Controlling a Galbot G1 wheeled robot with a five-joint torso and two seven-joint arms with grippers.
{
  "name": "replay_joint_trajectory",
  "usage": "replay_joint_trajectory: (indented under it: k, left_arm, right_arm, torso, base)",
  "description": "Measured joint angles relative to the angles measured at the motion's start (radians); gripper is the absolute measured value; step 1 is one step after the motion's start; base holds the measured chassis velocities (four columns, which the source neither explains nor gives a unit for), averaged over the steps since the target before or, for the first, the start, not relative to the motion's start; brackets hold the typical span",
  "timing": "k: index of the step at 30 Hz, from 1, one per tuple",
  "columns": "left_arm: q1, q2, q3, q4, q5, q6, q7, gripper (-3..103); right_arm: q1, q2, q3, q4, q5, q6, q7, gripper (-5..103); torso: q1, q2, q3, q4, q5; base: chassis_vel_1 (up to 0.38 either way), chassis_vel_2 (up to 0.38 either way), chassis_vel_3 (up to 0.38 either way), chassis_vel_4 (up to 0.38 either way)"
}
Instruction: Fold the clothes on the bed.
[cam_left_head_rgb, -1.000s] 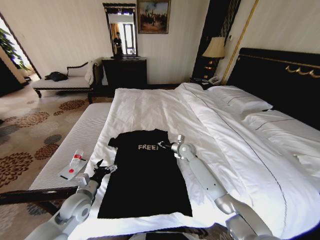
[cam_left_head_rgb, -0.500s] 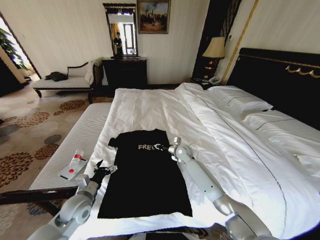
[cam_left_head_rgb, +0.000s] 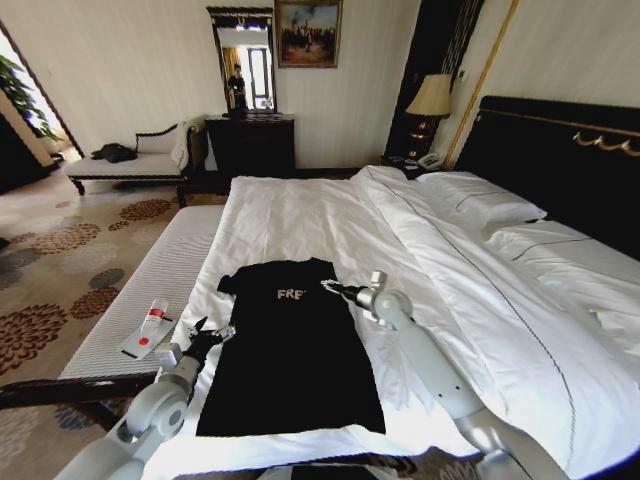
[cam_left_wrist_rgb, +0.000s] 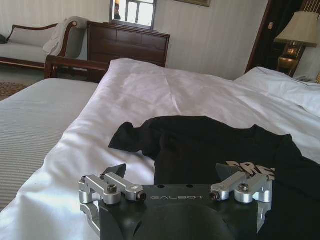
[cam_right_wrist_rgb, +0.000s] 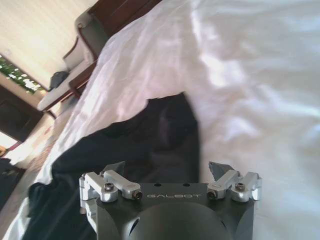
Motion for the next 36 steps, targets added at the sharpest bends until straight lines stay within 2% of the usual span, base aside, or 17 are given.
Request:
replay_joint_trajectory:
  k: [2, 4, 10, 11, 14, 20, 24, 30, 36]
  left_arm:
    - [-0.049, -0.004, 0.024, 0.045, -0.008, -0.001, 0.012, 100]
    - [-0.102, -0.013, 0.052, 0.088, -0.013, -0.003, 0.022, 100]
    - [-0.206, -0.039, 0.096, 0.172, -0.045, -0.001, 0.033, 100]
    - [-0.262, -0.053, 0.121, 0.221, -0.064, 0.005, 0.033, 100]
    - [-0.329, -0.063, 0.144, 0.281, -0.100, 0.018, 0.032, 100]
    - [-0.361, -0.050, 0.130, 0.338, -0.138, 0.025, 0.044, 100]
    - [-0.395, -0.062, 0.128, 0.390, -0.155, 0.027, 0.052, 100]
    - [-0.447, -0.107, 0.139, 0.469, -0.154, 0.027, 0.081, 100]
    - [-0.497, -0.158, 0.139, 0.572, -0.132, 0.023, 0.130, 100]
  right_arm:
    - [-0.078, -0.043, 0.062, 0.050, 0.001, 0.011, 0.007, 99]
    - [-0.143, -0.068, 0.126, 0.093, -0.001, 0.016, 0.010, 100]
    - [-0.232, -0.090, 0.223, 0.150, -0.001, 0.018, 0.011, 100]
    - [-0.267, -0.096, 0.261, 0.162, -0.002, 0.018, 0.010, 100]
    - [-0.302, -0.098, 0.294, 0.164, -0.003, 0.018, 0.007, 100]
    - [-0.322, -0.090, 0.314, 0.164, -0.007, 0.018, 0.007, 100]
    - [-0.333, -0.088, 0.321, 0.166, -0.010, 0.017, 0.007, 100]
    - [-0.344, -0.089, 0.321, 0.175, -0.013, 0.016, 0.009, 100]
    - [-0.333, -0.110, 0.307, 0.163, -0.012, 0.016, 0.010, 100]
  torso:
    - [0.000, 0.000, 0.000, 0.0006, 0.0000]
    - [0.000, 0.000, 0.000, 0.0009, -0.0001]
    - [0.000, 0.000, 0.000, 0.0009, 0.0000]
    - [0.000, 0.000, 0.000, 0.0009, -0.0004]
    - [0.000, 0.000, 0.000, 0.0001, -0.0002]
    - [0.000, 0.000, 0.000, 0.0013, -0.0001]
    - [0.000, 0.000, 0.000, 0.0010, -0.0006]
    - [0.000, 0.000, 0.000, 0.0005, -0.0003]
    - [0.000, 0.000, 0.000, 0.0009, -0.0004]
  base:
    - [0.000, 0.000, 0.000, 0.000]
    - [0.000, 0.000, 0.000, 0.000]
    - [0.000, 0.000, 0.000, 0.000]
    - [0.000, 0.000, 0.000, 0.000]
    - [0.000, 0.000, 0.000, 0.000]
    - [0.000, 0.000, 0.000, 0.000]
    - [0.000, 0.000, 0.000, 0.000]
    - [0.000, 0.000, 0.000, 0.000]
    - [0.000, 0.000, 0.000, 0.000]
